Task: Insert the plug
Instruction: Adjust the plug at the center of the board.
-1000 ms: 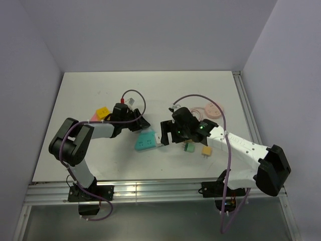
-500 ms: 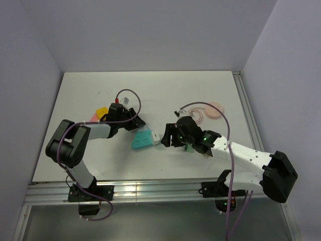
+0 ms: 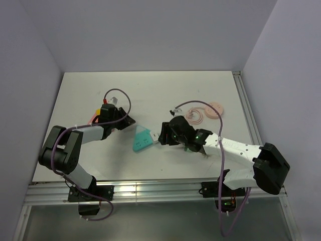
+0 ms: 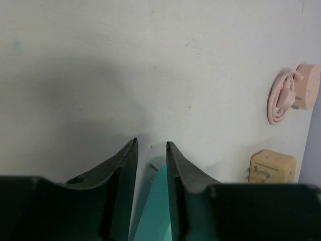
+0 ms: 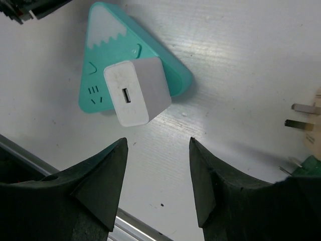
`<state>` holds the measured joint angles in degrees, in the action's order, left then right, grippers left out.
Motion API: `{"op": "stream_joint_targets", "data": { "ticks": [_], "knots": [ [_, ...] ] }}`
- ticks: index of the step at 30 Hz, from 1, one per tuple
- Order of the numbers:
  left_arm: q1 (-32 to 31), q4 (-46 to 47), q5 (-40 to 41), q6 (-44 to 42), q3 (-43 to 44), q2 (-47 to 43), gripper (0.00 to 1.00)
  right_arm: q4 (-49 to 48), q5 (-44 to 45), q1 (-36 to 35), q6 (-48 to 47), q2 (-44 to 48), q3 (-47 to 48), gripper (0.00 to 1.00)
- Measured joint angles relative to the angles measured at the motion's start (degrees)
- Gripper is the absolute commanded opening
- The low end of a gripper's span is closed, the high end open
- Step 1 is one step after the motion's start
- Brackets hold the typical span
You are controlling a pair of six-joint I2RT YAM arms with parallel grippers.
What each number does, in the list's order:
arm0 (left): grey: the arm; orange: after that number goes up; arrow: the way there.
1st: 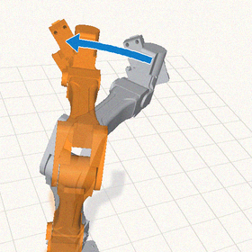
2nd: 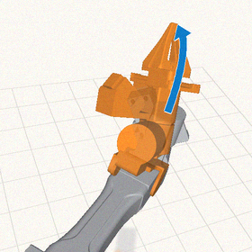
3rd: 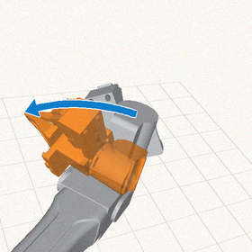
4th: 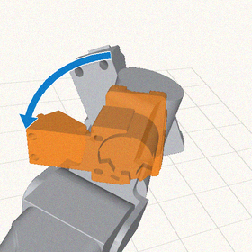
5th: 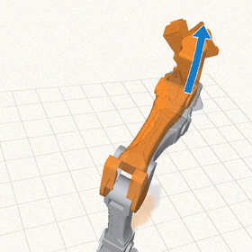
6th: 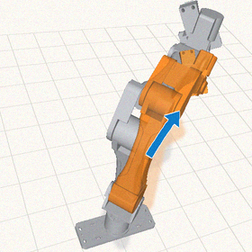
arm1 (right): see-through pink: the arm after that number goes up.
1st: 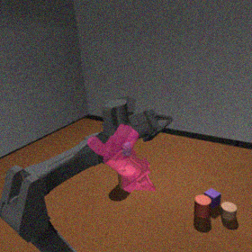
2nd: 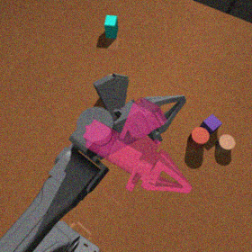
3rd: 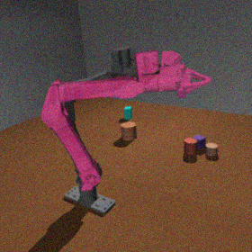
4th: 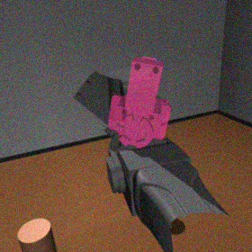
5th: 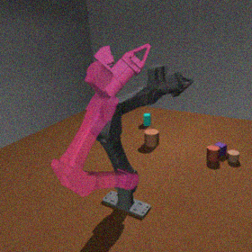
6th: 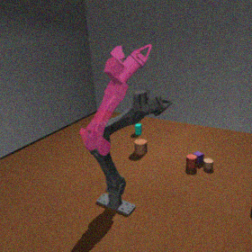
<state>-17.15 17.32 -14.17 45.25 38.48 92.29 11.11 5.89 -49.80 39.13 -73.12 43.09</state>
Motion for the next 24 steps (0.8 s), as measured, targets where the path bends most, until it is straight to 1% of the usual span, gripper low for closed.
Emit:
{"op": "stream_joint_targets", "data": {
  "ticks": [1,2,4,5,9,10,11,13,14,15,16,18,19,20,21,24],
  "knots": [
    [0.2,-0.1,0.5,0.0,-0.3,-0.6,0.37,0.0,0.3,0.3,0.0,0.3,0.0,0.59],
    [0.2,-0.1,0.7,0.0,-0.6,-1.1,0.43,0.2,0.7,0.8,0.0,0.7,0.1,0.59],
    [0.3,-0.2,1.1,0.0,-1.1,-2.3,0.49,0.5,1.3,1.5,0.0,1.6,0.1,0.59],
    [0.3,-0.2,1.4,0.0,-1.4,-3.0,0.55,0.7,1.8,1.9,0.0,2.2,0.0,0.59],
    [0.8,-0.3,2.2,0.1,-3.0,-6.5,0.67,1.7,3.6,3.6,0.2,4.7,0.0,0.58],
    [0.9,-0.3,2.5,0.1,-3.4,-7.6,0.70,2.2,4.1,4.2,0.2,5.4,0.0,0.59],
    [1.0,-0.4,2.6,0.1,-3.7,-8.6,0.74,2.6,4.7,4.9,0.3,6.2,-0.1,0.60],
    [1.2,-0.5,3.4,0.3,-4.3,-10.6,0.79,3.6,5.8,6.5,0.4,8.0,-0.3,0.67],
    [1.2,-0.5,3.6,0.4,-4.6,-11.6,0.83,4.3,6.4,7.3,0.4,8.8,-0.3,0.68],
    [1.2,-0.7,4.0,0.5,-4.8,-12.5,0.85,4.9,7.0,7.9,0.5,9.6,-0.3,0.69],
    [1.2,-0.9,4.2,0.6,-4.8,-13.4,0.87,5.5,7.6,9.0,0.4,10.5,-0.3,0.79],
    [1.2,-1.4,4.6,0.8,-4.9,-14.9,0.91,7.0,8.6,10.4,0.7,11.5,-0.3,0.88],
    [1.2,-1.6,4.6,0.9,-4.9,-15.5,0.91,7.8,9.0,11.0,0.9,11.9,-0.4,0.94],
    [1.3,-2.0,4.7,1.0,-4.9,-16.3,0.93,8.5,9.3,12.2,1.2,12.3,-0.5,0.98],
    [1.3,-2.5,4.8,1.0,-4.9,-17.2,0.94,9.1,9.5,13.2,1.6,13.0,-0.7,1.00],
    [1.3,-3.3,4.9,1.2,-5.2,-20.2,0.96,10.6,9.9,16.0,3.1,15.5,-2.4,1.00]
  ]
}}
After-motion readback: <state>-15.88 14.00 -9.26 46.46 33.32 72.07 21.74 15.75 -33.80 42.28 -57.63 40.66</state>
